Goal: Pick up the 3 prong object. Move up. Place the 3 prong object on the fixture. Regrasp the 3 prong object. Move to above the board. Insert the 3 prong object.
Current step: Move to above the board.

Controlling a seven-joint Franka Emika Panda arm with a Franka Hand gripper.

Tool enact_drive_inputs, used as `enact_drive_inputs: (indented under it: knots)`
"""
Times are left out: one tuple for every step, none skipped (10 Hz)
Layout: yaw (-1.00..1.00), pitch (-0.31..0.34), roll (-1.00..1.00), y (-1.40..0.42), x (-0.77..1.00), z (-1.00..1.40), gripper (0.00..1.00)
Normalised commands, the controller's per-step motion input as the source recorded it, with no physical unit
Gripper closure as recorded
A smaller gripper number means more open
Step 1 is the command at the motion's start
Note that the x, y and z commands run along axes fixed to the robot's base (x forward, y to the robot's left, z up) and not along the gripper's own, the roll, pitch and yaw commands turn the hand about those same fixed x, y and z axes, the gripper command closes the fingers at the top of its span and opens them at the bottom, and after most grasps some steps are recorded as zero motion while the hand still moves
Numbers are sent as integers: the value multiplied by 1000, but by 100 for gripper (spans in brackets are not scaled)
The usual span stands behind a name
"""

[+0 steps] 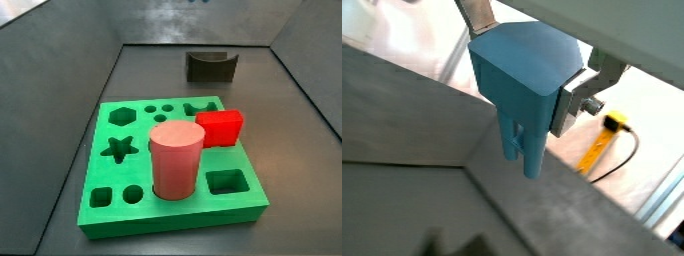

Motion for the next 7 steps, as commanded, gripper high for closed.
enact_drive_inputs:
  knots:
    - [-148,-128,-1000,-1000,-727,449,100]
    - [-157,-131,-1000,-1000,-766,442,100]
    - [-167,-124,-1000,-1000,-780,446,100]
    - [-178,-115,-1000,-999,-814,454,100]
    - [-185,-101,-1000,-707,-601,325,100]
    - [-186,-89,-1000,-329,-326,155,100]
    - [-186,-80,-1000,-207,-226,95,100]
